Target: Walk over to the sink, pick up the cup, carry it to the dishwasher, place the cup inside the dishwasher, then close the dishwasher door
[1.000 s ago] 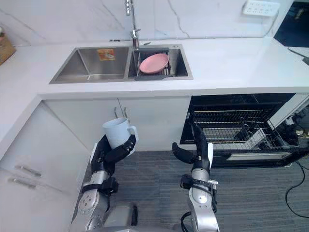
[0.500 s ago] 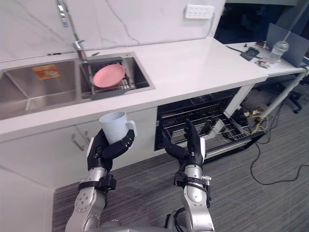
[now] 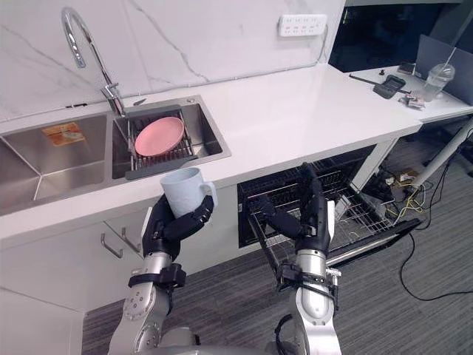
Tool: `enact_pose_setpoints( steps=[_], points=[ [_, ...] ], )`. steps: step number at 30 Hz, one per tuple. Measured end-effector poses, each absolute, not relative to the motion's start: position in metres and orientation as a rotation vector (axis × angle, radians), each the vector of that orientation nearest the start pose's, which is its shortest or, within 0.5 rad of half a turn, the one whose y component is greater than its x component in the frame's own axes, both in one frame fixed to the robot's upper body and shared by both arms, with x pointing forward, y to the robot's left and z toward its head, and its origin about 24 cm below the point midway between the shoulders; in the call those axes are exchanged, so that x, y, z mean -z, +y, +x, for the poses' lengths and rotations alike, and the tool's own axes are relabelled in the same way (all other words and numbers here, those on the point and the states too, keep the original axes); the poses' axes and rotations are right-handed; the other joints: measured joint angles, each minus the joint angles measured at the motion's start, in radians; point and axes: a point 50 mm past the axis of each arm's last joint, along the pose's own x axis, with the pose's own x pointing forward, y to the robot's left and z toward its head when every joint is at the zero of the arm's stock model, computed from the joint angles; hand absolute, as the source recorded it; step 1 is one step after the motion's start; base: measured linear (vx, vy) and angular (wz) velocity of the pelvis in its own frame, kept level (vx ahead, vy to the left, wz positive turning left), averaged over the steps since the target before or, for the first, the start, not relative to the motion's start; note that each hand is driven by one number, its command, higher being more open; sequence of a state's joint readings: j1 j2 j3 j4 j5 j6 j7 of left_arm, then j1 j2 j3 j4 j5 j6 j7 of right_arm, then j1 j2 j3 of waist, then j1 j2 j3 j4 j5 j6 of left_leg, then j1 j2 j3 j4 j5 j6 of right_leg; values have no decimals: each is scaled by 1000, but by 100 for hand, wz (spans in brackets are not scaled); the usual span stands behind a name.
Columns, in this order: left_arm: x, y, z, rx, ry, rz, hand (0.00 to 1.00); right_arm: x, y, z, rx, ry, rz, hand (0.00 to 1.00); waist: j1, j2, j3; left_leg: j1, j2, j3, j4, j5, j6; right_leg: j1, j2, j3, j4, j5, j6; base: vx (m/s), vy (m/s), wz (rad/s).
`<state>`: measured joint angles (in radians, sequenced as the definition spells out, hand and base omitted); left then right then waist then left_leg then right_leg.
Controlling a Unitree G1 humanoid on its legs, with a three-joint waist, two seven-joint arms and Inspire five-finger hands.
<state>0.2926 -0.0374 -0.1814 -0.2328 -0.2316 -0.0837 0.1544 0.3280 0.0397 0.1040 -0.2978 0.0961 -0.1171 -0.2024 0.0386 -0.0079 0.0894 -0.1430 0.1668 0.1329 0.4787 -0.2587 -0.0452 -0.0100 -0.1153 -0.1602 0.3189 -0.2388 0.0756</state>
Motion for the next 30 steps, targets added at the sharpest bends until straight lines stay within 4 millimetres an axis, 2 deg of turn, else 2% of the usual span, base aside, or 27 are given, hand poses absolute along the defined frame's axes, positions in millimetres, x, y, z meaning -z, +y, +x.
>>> enact_pose_setpoints(
  steps=[5, 10, 18, 24, 30],
  points=[
    [-42, 127, 199, -80, -16, -287, 30, -54, -146, 191, 166, -97, 212, 90, 2, -13, -7, 50, -32, 20, -53, 0, 10, 51, -17, 35, -83, 32, 7, 96, 127, -4],
    [-43, 122, 200, -49, -20, -265, 30, -59, -142, 191, 136, -115, 256, 90, -6, -18, -23, 92, -30, 69, -115, 13, 4, 48, -7, 82, -110, 42, 14, 36, -6, -27],
    [-48, 114, 223, -11, -51, -214, 30, -58, -142, 192, 92, -114, 311, 90, -32, -19, -54, 178, -43, 132, -256, 62, 4, 42, 4, 173, -156, 93, -3, 29, 18, -31],
    [-45, 116, 231, -3, -45, -156, 30, -42, -139, 193, 36, -49, 337, 90, -42, -16, -59, 194, -51, 159, -297, 79, 17, 39, 7, 225, -218, 158, -4, -23, 47, -23],
    [-39, 119, 233, 7, -25, -103, 30, -38, -134, 199, -32, -35, 320, 90, -58, -4, -71, 193, -68, 171, -302, 86, 29, 41, -8, 247, -256, 182, 12, -59, 23, -8]
  ],
)
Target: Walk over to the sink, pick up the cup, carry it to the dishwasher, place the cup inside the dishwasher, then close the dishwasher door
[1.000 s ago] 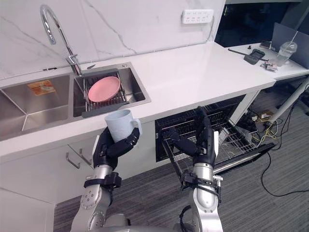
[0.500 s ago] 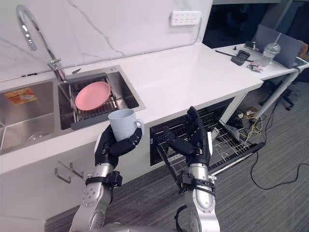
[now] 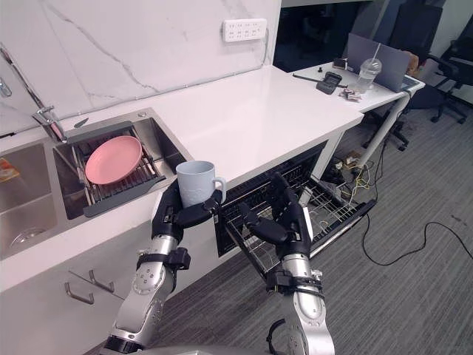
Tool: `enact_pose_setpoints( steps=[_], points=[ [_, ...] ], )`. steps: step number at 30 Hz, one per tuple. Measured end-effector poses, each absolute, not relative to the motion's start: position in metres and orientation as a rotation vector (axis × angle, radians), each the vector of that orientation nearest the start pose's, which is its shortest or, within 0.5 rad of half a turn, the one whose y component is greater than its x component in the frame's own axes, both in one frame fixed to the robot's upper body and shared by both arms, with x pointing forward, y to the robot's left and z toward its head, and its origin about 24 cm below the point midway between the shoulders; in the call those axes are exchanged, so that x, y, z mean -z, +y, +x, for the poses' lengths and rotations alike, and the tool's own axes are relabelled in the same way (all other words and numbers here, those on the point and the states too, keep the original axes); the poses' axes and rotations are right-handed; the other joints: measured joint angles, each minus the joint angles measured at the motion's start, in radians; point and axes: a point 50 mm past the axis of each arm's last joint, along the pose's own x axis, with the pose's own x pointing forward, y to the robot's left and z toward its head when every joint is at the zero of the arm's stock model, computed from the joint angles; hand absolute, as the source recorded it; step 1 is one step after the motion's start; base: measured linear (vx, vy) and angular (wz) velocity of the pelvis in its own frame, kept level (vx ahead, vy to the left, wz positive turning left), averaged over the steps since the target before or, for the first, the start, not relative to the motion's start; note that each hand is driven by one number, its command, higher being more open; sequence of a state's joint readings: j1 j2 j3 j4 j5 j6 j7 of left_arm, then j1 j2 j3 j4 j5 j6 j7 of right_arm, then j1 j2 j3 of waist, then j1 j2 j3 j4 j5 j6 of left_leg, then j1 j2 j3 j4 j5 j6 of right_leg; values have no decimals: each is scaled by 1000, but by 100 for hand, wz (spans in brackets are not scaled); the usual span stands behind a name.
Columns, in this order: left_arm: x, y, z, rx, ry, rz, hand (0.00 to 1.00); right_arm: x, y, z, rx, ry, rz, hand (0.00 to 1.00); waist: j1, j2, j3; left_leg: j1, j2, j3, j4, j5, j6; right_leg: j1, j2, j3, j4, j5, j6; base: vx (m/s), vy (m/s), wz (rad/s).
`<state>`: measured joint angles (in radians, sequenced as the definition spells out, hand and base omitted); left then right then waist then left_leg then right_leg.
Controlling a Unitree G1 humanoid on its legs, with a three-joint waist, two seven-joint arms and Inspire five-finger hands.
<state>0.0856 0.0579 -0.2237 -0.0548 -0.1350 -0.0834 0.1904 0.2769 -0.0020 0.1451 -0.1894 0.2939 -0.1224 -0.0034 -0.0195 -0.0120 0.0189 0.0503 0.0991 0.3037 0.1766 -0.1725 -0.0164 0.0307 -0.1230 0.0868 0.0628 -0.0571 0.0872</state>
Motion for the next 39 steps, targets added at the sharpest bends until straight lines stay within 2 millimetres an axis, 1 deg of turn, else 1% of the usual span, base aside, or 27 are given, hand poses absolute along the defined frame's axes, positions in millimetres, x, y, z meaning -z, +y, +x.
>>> enact_pose_setpoints(
  steps=[3, 7, 9, 11, 16, 22, 27, 28, 29, 33, 39],
  points=[
    [-36, 119, 235, 15, -14, -83, 30, -36, -135, 204, -49, -33, 300, 90, -1, 14, -11, -1, -5, -1, -25, 24, 1, -1, -1, 2, -24, 26, -1, -82, -18, -2],
    [-37, 115, 236, 46, -18, -75, 30, -39, -135, 207, -58, -44, 292, 90, -2, 15, -11, -13, -15, -8, -35, 45, 2, -10, -8, 5, -37, 31, 1, -108, -42, 2],
    [-37, 113, 236, 63, -21, -70, 30, -40, -134, 210, -63, -48, 290, 90, -2, 14, -11, -24, -18, -17, -34, 50, 1, -17, -8, 9, -42, 35, 8, -116, -44, -4],
    [-37, 108, 236, 86, -18, -71, 30, -41, -133, 214, -69, -54, 295, 90, -1, 16, -12, -42, -36, -70, -32, 51, 2, -34, -7, 21, -45, 41, 17, -111, -27, -12],
    [-40, 106, 238, 102, -39, -27, 30, -39, -137, 214, -69, -46, 307, 90, -8, 17, -13, -60, -37, -88, -29, 60, 4, -47, -2, 18, -45, 47, 18, -47, -26, 1],
    [-48, 108, 245, 110, -76, 9, 30, -46, -136, 222, -90, -73, 291, 90, -11, 17, -13, -71, -39, -100, -25, 60, 4, -47, -5, 7, -45, 48, 17, -5, -5, 6],
    [-48, 107, 245, 123, -78, 21, 30, -48, -131, 224, -125, -76, 316, 90, -12, 17, -13, -76, -42, -109, -29, 66, 6, -47, -8, -4, -46, 48, 17, -11, -8, 6],
    [-47, 101, 243, 159, -75, 26, 30, -51, -127, 227, -144, -86, 319, 90, -12, 17, -13, -76, -44, -111, -32, 68, 6, -47, -10, -6, -46, 48, 17, -25, -6, 7],
    [-47, 97, 243, 153, -71, 4, 30, -52, -126, 227, -153, -95, 324, 90, -12, 17, -13, -76, -45, -113, -35, 71, 6, -47, -11, -8, -46, 48, 17, -28, -7, 7],
    [-47, 99, 244, 151, -68, -7, 30, -52, -123, 227, -161, -91, 342, 90, -13, 17, -13, -76, -46, -118, -42, 78, 6, -46, -11, -12, -45, 48, 17, -29, -13, 5],
    [-41, 100, 244, 147, -33, -58, 30, -52, -117, 226, -185, -85, 351, 90, -18, 16, -13, -59, -49, -126, -87, 109, 2, -46, -10, -22, -45, 48, 17, -28, -21, 4]
  ],
)
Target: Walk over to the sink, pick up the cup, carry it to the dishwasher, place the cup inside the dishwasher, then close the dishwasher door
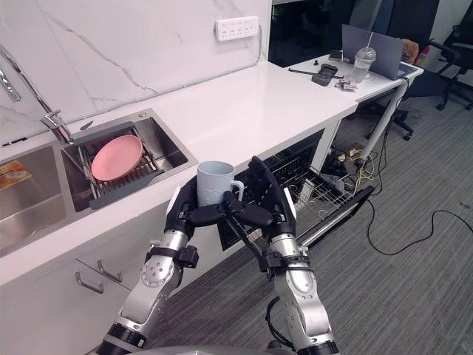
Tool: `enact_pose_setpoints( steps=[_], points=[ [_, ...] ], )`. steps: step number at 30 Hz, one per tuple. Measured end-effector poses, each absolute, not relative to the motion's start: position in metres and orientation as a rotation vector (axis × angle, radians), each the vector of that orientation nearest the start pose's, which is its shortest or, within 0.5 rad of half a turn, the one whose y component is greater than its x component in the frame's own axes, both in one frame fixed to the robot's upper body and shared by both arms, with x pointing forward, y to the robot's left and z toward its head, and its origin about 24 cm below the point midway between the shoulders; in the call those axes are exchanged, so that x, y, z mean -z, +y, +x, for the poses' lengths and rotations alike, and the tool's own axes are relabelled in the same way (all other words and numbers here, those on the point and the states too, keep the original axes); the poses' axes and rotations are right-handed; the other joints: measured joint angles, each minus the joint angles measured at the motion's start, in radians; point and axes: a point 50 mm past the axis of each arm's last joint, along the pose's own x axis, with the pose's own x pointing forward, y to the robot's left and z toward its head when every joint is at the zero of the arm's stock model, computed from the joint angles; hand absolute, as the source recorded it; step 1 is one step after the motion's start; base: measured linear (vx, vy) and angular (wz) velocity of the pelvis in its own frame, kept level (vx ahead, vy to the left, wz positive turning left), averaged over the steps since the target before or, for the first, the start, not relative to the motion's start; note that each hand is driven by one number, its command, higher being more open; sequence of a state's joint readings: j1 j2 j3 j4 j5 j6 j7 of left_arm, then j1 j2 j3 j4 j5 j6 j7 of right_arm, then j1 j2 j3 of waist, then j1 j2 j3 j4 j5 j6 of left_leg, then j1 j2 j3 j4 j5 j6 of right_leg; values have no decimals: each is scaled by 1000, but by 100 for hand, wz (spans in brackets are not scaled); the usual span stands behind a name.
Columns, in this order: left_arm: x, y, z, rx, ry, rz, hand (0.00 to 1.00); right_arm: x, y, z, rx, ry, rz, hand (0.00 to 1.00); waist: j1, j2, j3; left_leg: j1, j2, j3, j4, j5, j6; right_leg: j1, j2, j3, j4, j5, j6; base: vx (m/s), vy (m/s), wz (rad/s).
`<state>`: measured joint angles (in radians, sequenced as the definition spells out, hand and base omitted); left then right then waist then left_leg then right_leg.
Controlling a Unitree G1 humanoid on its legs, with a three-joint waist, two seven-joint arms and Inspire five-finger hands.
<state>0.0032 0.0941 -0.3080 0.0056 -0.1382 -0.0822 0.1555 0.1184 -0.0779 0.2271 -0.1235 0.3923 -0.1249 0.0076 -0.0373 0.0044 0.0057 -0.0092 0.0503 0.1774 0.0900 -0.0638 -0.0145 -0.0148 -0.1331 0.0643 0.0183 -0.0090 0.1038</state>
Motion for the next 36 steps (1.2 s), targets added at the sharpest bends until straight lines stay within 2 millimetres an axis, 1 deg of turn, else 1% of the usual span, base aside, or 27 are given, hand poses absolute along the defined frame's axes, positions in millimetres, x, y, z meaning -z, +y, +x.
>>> enact_pose_setpoints(
  steps=[10, 17, 21, 23, 27, 30, 36],
  points=[
    [-41, 100, 244, 149, -38, -38, 30, -53, -114, 226, -191, -87, 368, 90, -2, -1, -1, 29, -4, -2, -63, 37, -2, 2, 2, -5, 0, 1, -1, 0, 0, 0],
    [-45, 99, 248, 156, -56, -23, 30, -59, -112, 231, -211, -111, 375, 90, -3, -3, -5, 40, -6, -6, -90, 55, -3, 3, 1, -9, 0, 2, -2, 0, 0, 0],
    [-45, 100, 249, 190, -62, 50, 30, -59, -114, 231, -229, -111, 378, 90, -6, -7, -9, 39, -3, -18, -86, 55, -3, 14, 3, -17, -9, 4, -6, -22, -18, 8],
    [-39, 93, 249, 262, -56, 136, 30, -60, -110, 232, -259, -110, 379, 90, -4, -8, -10, 34, -2, -23, -83, 55, -4, 14, 4, -22, -13, 6, -8, -23, -21, 5],
    [-36, 91, 247, 294, -52, 182, 30, -54, -114, 234, -256, -83, 360, 90, -7, -11, -12, 26, 0, -23, -80, 56, -5, 14, 5, -22, -26, 16, -8, 0, 0, 0],
    [-35, 91, 250, 314, -48, 206, 30, -51, -117, 236, -258, -64, 342, 90, -6, -12, -12, 26, 2, -23, -78, 56, -5, 14, 8, -21, -26, 17, -10, 0, 0, 0],
    [-37, 92, 253, 335, -67, 277, 30, -47, -119, 238, -269, -33, 340, 90, -6, -12, -12, 22, 3, -23, -74, 56, -5, 14, 9, -21, -30, 21, -12, -6, -2, 0]
  ],
)
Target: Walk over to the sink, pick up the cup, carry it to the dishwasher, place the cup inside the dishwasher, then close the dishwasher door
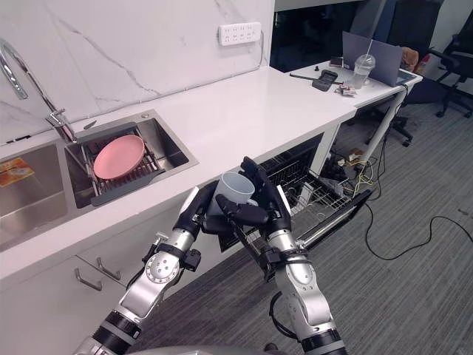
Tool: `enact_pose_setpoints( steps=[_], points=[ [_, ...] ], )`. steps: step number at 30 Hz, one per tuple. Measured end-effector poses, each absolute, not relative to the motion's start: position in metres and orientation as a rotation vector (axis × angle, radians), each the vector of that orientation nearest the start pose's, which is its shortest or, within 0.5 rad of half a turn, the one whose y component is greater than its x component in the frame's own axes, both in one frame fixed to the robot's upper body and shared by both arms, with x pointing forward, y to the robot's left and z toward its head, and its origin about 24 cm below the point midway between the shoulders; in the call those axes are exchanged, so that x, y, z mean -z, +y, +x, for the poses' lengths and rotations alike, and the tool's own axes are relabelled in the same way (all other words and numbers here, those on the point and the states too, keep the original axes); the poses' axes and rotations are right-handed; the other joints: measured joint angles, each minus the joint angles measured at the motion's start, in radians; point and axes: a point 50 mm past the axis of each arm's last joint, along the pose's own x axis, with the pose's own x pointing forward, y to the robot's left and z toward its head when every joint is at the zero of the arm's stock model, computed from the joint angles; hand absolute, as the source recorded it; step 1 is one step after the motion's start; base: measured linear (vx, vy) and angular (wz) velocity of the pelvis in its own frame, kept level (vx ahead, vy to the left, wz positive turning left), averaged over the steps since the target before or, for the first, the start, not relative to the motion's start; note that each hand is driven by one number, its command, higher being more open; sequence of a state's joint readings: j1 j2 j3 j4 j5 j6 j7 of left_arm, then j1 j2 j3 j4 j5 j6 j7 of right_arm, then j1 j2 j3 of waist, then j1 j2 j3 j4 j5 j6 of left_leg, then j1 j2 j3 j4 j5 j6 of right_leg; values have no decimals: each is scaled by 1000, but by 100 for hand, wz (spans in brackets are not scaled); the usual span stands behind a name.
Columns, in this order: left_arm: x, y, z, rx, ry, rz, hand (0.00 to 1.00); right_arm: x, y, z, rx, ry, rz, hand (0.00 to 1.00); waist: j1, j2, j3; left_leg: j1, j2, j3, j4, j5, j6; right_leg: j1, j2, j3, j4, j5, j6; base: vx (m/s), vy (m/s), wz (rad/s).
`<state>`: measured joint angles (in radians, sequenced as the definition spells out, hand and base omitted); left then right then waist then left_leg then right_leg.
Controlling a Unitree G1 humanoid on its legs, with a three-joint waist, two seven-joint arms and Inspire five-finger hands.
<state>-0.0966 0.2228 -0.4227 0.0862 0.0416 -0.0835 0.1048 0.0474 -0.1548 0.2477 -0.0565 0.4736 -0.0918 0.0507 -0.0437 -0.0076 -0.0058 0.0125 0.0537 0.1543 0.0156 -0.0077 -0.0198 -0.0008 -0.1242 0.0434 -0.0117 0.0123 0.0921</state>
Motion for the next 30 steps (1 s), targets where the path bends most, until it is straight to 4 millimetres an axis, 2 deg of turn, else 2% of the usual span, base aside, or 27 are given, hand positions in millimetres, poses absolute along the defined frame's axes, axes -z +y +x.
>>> enact_pose_setpoints(
  steps=[9, 10, 16, 23, 24, 30],
  points=[
    [-38, 92, 254, 353, -77, 313, 30, -42, -120, 238, -263, -8, 353, 90, -1, -2, 1, -4, 0, 1, 2, 0, 0, -1, 0, 1, -7, 5, 0, 0, 0, 0],
    [-38, 92, 254, 353, -77, 318, 30, -40, -120, 238, -262, 1, 353, 30, -1, -2, 1, -4, 0, 1, 2, 0, 0, -1, 0, 1, -8, 5, 0, 0, 0, 0],
    [-39, 92, 254, 362, -74, 323, 30, -34, -122, 239, -258, 36, 384, 30, 0, -8, 3, -5, 0, 0, 2, 0, 0, 0, 0, 0, -9, 6, 0, 0, 0, 0],
    [-46, 89, 259, 375, -99, 329, 30, -38, -124, 245, -246, 20, 422, 30, 0, -27, 7, -7, 1, -9, 6, 0, 0, 7, -1, -11, -11, 5, 0, 0, 0, 3],
    [-47, 89, 260, 376, -102, 330, 90, -38, -124, 246, -246, 17, 421, 30, 0, -28, 7, -7, 1, -10, 6, 0, 0, 8, -1, -13, -11, 6, 0, 0, 0, 7],
    [-57, 88, 263, 342, -140, 295, 90, -48, -124, 246, -240, -37, 394, 30, 1, -31, 6, -3, 0, -13, 6, 0, 0, 13, -1, -18, -10, 5, 0, 0, 0, 1]
  ],
)
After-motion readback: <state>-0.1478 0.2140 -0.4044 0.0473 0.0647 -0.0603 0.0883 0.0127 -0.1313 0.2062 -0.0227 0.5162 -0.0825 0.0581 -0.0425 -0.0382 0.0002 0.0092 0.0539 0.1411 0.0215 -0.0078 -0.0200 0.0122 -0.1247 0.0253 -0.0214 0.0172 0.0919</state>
